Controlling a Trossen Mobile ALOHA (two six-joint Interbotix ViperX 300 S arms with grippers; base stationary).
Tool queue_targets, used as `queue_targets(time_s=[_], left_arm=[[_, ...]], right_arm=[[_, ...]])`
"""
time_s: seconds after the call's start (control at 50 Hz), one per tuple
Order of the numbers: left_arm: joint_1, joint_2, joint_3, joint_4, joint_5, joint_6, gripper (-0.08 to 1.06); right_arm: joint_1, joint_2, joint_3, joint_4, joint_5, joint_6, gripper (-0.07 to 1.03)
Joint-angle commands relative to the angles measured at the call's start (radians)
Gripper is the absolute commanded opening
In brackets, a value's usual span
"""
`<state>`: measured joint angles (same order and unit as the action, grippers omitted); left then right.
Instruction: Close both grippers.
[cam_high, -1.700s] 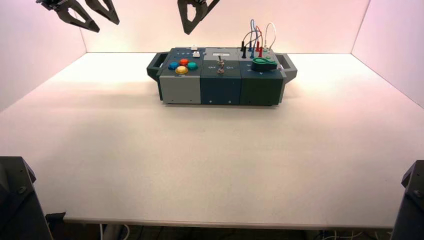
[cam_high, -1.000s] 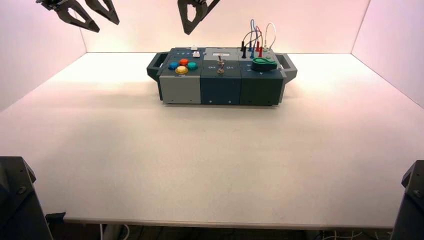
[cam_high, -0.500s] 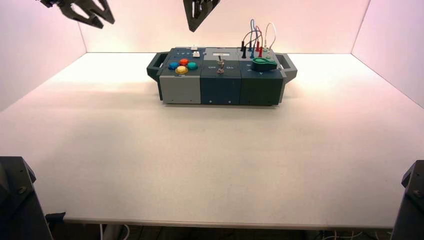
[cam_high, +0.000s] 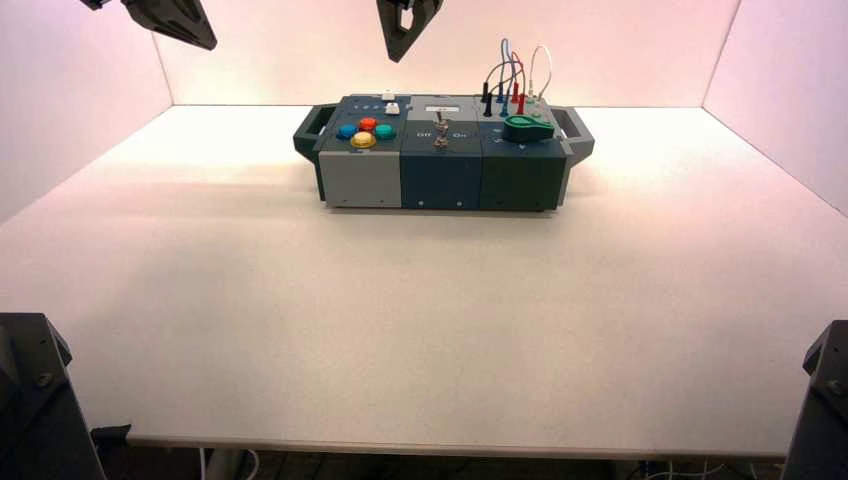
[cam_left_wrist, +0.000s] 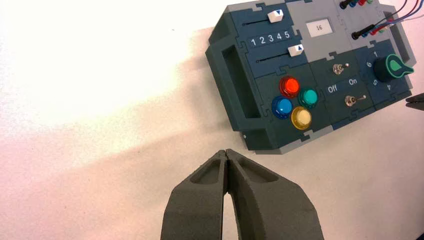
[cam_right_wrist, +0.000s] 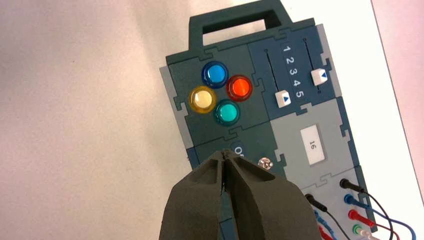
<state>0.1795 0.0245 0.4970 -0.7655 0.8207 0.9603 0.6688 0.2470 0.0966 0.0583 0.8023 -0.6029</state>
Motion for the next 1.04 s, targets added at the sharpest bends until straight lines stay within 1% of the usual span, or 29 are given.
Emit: queue_targets(time_s=[0.02,0.36,1.04], left_arm=[[0.0,-0.034,-0.017,-0.002,-0.005,0.008,-0.03],[0.0,-0.035,-0.017,-0.002,-0.005,0.008,-0.03],[-0.006,-0.037,-0.018,-0.002,-0.006,0.008,-0.03]], right_arm=[[0.002,-0.038,-0.029,-0.002,0.0,-0.002,-0.02],[0.003,-0.041,-0.031,-0.002,-0.005,0.005,-0.02],[0.002,-0.046,-0.026,-0.002,-0.008,0.005,-0.02]])
